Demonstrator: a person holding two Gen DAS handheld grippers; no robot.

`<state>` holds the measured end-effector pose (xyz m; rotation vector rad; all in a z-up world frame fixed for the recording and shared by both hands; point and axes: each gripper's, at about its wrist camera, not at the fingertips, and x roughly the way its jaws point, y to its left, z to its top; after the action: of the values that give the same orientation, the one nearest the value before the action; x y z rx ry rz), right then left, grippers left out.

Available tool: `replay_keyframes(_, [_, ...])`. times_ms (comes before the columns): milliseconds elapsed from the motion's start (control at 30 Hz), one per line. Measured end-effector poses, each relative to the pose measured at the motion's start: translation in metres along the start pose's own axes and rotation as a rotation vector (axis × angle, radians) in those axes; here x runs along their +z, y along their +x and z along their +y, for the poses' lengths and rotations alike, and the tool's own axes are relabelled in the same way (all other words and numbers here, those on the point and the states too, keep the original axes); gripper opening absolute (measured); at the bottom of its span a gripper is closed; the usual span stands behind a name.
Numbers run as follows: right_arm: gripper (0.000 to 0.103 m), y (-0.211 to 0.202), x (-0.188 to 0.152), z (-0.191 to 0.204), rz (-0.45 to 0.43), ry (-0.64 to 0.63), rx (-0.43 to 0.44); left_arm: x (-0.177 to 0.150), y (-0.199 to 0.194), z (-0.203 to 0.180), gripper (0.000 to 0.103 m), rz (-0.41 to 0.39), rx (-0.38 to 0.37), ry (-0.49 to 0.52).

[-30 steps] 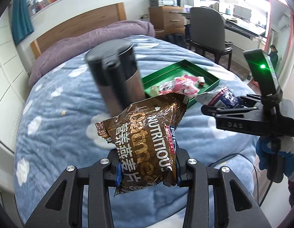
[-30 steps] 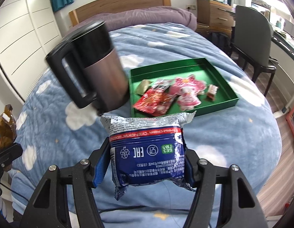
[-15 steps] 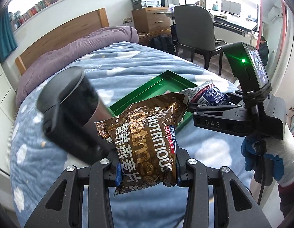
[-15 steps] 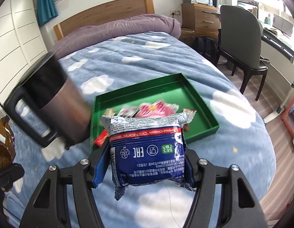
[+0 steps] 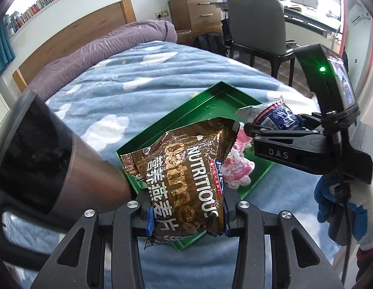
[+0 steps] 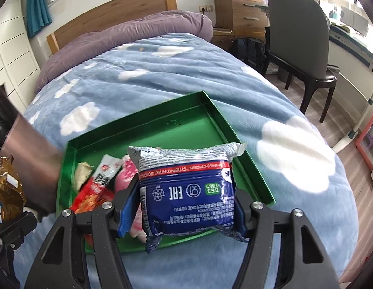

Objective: Organize snacks
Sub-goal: 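Lower both packets into the green tray and open both grippers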

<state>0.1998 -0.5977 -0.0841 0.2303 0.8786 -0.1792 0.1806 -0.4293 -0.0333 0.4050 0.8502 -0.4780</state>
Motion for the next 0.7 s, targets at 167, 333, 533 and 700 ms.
replay_keyframes(167, [0.092, 0.021, -0.004, -0.005, 0.012, 0.009, 0.001, 0.000, 0.025, -0.005, 0.035, 0.019, 0.007, 0.004])
replay_keyframes(333, [0.093, 0.034, -0.010, -0.008, 0.024, 0.012, 0.002, -0.002, 0.045, -0.007, 0.036, 0.042, 0.011, 0.000])
replay_keyframes(533, [0.093, 0.042, -0.014, -0.010, 0.024, 0.006, 0.004, -0.003, 0.062, -0.010, 0.036, 0.060, 0.018, 0.002])
replay_keyframes(700, [0.094, 0.043, -0.016, -0.009, 0.023, 0.002, 0.010, -0.003, 0.072, -0.013, 0.036, 0.071, 0.024, 0.006])
